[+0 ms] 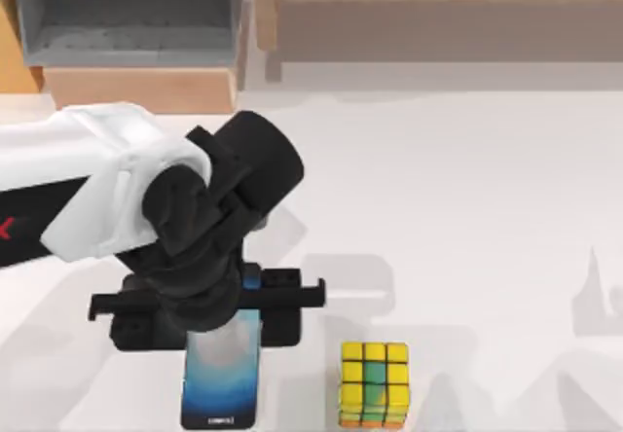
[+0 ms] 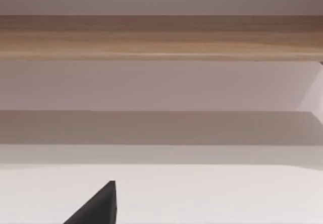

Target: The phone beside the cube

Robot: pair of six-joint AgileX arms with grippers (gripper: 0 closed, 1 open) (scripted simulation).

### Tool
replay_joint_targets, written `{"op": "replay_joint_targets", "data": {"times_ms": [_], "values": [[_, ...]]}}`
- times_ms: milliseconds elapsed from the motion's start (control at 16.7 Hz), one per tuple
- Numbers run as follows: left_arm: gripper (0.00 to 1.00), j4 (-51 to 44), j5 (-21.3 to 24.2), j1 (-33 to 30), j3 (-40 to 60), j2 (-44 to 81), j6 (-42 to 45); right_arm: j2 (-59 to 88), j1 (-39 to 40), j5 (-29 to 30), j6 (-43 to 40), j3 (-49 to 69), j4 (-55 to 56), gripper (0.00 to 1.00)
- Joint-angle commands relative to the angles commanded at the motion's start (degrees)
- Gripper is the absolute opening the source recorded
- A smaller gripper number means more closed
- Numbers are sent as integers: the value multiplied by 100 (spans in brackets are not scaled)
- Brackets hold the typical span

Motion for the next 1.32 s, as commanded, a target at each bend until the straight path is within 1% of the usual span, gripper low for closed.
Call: {"op": "replay_joint_targets", "data": {"times_ms": [480, 660, 900, 1320], "values": [[0, 427, -16, 5, -409, 280, 7, 0, 0, 0, 0, 0, 0, 100], [0, 487, -31, 7, -593, 456, 8, 0, 0, 0, 0, 0, 0, 100], [0, 487, -31, 7, -593, 456, 8, 0, 0, 0, 0, 0, 0, 100], [53, 487, -31, 7, -593, 456, 8, 0, 0, 0, 0, 0, 0, 100]]}}
